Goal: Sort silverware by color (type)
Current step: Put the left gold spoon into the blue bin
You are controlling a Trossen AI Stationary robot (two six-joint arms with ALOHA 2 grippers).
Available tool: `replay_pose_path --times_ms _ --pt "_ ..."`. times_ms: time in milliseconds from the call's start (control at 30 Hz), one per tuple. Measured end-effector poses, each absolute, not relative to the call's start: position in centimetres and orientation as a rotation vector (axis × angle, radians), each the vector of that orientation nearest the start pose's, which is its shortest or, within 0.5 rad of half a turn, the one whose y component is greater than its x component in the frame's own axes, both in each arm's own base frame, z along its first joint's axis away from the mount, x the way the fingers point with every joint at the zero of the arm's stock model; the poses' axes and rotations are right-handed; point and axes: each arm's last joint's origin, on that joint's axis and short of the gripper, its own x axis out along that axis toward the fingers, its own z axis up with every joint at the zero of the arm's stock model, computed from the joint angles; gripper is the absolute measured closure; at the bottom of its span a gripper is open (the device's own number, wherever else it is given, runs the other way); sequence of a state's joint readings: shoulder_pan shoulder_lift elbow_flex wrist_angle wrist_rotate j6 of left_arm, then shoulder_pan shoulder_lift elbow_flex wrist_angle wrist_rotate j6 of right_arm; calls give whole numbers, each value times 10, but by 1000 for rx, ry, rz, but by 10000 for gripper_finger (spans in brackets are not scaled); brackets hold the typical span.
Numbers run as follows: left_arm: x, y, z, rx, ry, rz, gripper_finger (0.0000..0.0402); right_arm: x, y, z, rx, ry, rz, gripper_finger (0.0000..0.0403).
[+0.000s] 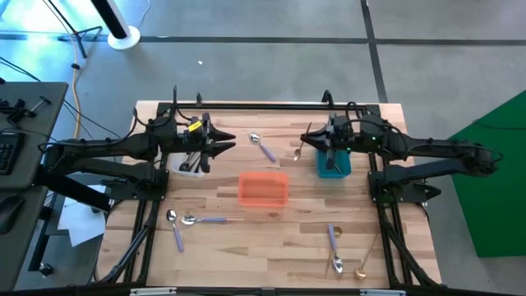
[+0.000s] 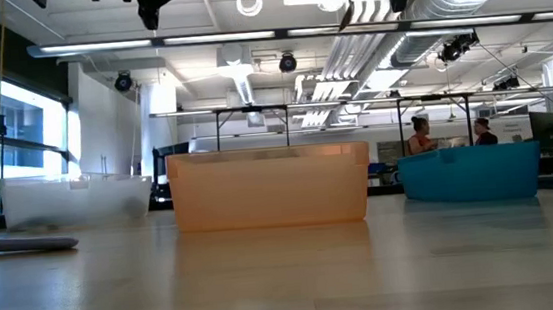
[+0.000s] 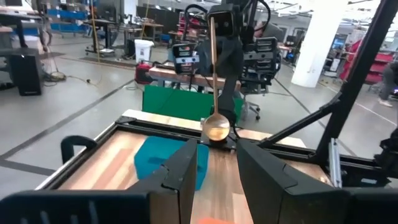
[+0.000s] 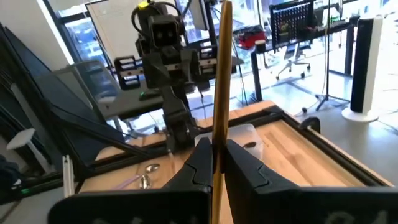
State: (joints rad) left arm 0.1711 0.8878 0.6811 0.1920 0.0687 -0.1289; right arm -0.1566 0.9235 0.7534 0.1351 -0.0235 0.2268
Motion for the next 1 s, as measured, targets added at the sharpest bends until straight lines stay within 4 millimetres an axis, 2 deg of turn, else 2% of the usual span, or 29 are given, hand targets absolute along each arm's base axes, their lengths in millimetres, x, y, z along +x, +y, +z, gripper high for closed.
replay_pose_path --times_ms 200,500,1000 --pt "200 33 316 -129 -6 110 295 207 -31 329 177 15 -120 398" --pt "200 33 317 -143 -12 112 295 207 -29 331 179 4 -43 393" --pt "200 33 316 -127 -6 112 295 207 -29 330 229 4 -42 398"
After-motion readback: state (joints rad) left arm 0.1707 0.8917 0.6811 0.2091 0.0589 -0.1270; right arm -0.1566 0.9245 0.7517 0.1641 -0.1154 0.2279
